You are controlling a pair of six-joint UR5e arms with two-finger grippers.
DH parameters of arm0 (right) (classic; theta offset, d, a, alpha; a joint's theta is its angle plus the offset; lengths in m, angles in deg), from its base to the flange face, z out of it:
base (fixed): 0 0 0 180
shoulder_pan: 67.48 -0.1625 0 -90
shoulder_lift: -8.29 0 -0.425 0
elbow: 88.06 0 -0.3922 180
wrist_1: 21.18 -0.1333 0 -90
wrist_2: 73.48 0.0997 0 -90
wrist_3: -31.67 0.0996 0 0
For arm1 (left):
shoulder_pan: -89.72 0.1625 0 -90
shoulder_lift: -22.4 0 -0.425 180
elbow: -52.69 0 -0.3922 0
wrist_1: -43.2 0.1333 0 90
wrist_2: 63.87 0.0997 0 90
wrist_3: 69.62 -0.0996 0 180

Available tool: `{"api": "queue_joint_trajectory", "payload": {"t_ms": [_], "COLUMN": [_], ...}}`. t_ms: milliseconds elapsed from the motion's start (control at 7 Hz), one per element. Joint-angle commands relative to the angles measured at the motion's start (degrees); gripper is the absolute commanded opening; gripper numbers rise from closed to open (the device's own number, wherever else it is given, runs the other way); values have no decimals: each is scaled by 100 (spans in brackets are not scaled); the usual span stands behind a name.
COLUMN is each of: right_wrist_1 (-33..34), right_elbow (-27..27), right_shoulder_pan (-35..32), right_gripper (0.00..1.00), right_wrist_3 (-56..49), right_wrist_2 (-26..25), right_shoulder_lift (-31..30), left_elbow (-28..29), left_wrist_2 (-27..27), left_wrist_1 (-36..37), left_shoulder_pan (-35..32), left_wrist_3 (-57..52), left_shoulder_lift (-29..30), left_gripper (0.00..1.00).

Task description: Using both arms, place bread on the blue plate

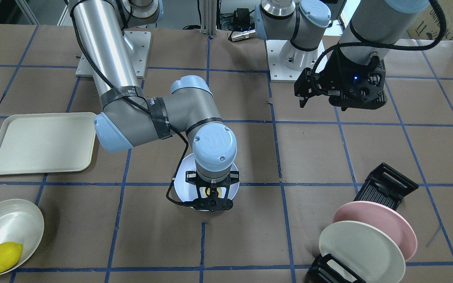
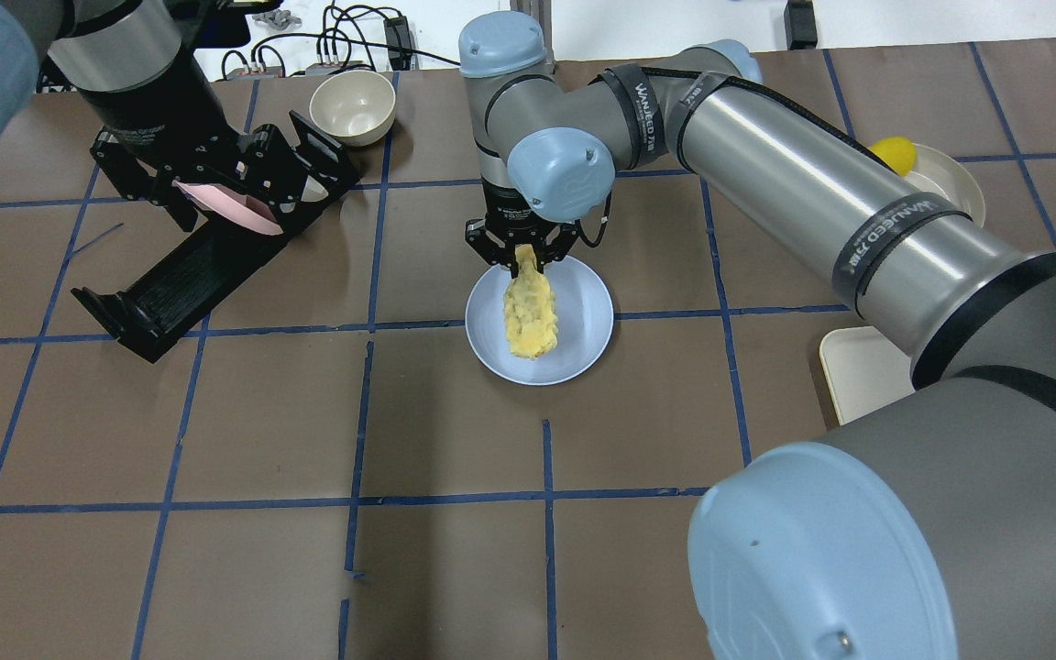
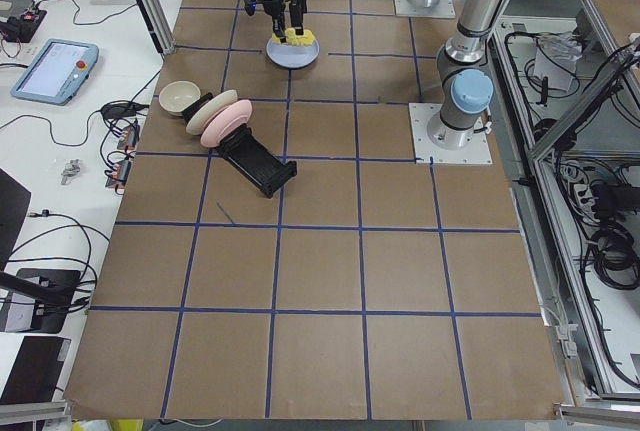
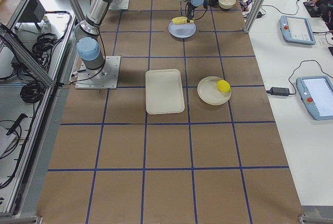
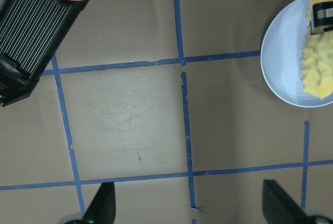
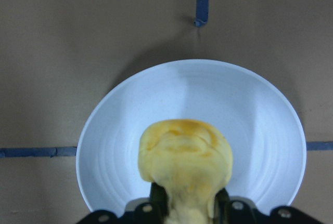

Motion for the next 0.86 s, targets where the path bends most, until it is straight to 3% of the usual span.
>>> {"api": "queue_joint_trajectory", "payload": {"t_ms": [0, 429, 714], "right_wrist_1": [671, 721, 738], "right_elbow": [194, 212, 596], "right_shoulder_pan": [22, 74, 503], "right_gripper": [100, 100, 100], "right_wrist_3": [-41, -285, -1585], "right_wrist_2": [-218, -299, -457], "right_shoulder_lift": [51, 0, -385], "left_elbow": [21, 12, 92], "left_wrist_2": [12, 21, 38], "left_wrist_1": [30, 179, 41], "left_shoulder_pan": [-26, -35, -44], "left_wrist_3": [2, 106, 395], "left_shoulder_lift": [-68, -131, -400], "left_gripper": [100, 100, 100]}}
